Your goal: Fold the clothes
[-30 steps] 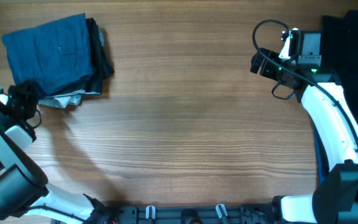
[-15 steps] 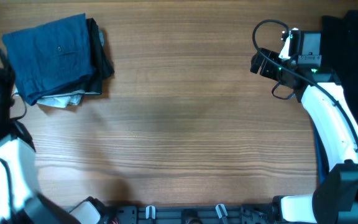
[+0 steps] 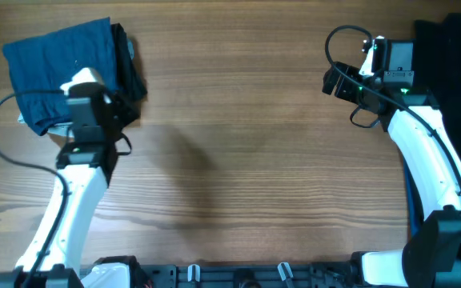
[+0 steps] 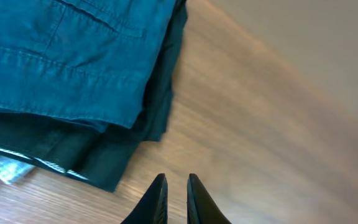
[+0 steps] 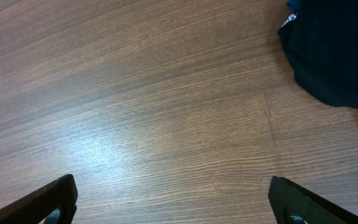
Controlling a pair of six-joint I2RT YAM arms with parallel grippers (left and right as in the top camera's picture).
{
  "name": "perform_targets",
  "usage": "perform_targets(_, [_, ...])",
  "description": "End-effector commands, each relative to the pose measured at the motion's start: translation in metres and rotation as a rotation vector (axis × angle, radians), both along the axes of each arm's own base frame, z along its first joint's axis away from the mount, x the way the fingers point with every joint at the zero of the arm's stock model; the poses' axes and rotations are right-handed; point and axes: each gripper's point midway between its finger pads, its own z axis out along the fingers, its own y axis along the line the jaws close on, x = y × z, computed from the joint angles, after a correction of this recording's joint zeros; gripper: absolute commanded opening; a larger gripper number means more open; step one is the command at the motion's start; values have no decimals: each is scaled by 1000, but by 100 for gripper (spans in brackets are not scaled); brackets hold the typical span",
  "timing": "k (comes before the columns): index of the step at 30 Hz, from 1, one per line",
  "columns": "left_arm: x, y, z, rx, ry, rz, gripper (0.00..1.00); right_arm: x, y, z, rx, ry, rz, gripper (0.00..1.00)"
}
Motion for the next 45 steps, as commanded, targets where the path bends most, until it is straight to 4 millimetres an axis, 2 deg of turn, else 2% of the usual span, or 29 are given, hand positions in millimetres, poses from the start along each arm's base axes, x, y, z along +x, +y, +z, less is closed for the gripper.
perform_targets(1, [-1, 16, -13, 171, 49, 40, 12, 0, -5, -5, -13, 11, -15, 100])
perform_targets(3, [-4, 16, -17, 172, 70, 39, 35, 0, -5, -5, -13, 11, -15, 100])
perform_targets(4, [-5, 16, -19, 173, 79, 39, 51, 0, -5, -5, -13, 11, -15, 100])
perform_targets(5, [-7, 16, -21, 173, 91, 38, 71, 0, -5, -5, -13, 11, -15, 100])
perform_targets(6, [-9, 16, -23, 172, 104, 37, 99, 0, -5, -5, -13, 11, -15, 99])
perform_targets(20, [-10, 16, -24, 172, 105, 37, 100, 0, -4, -5, -13, 11, -14, 100])
perform_targets(22, [-10, 16, -24, 172, 105, 37, 100, -1, -3, 2, -13, -6, -11, 100])
perform_targets(24, [-10, 16, -24, 172, 105, 37, 100, -3, -2, 23, -13, -61, -8, 100])
perform_targets(27, [-10, 16, -24, 172, 105, 36, 100, -15, 12, 78, -8, -202, 24, 100])
perform_targets(28, [-10, 16, -24, 172, 105, 37, 100, -24, 19, 104, -3, -271, 44, 100])
perform_targets(31, [-10, 16, -24, 172, 105, 37, 100, -57, 37, 168, 16, -449, 97, 100])
perform_targets(33, [-10, 16, -24, 172, 105, 36, 100, -81, 44, 198, 30, -542, 122, 100])
perform_targets(36, [-10, 16, -24, 172, 105, 37, 100, -120, 52, 230, 53, -665, 161, 100])
perform_targets(37, [-10, 16, -24, 172, 105, 36, 100, -140, 50, 234, 59, -706, 168, 100])
perform_targets(38, [-10, 16, -24, 172, 105, 37, 100, -153, 48, 230, 63, -727, 167, 100])
perform_targets(40, [-10, 16, -24, 172, 105, 37, 100, -176, 43, 207, 64, -743, 167, 100])
perform_targets(42, [-10, 16, -24, 172, 105, 37, 100, -192, 40, 161, 59, -705, 166, 99])
perform_targets(44, [-10, 16, -24, 172, 105, 37, 100, -211, 33, 119, 43, -581, 156, 100])
perform_targets(45, [-10, 16, -24, 172, 105, 37, 100, -234, 27, 89, 27, -438, 150, 100])
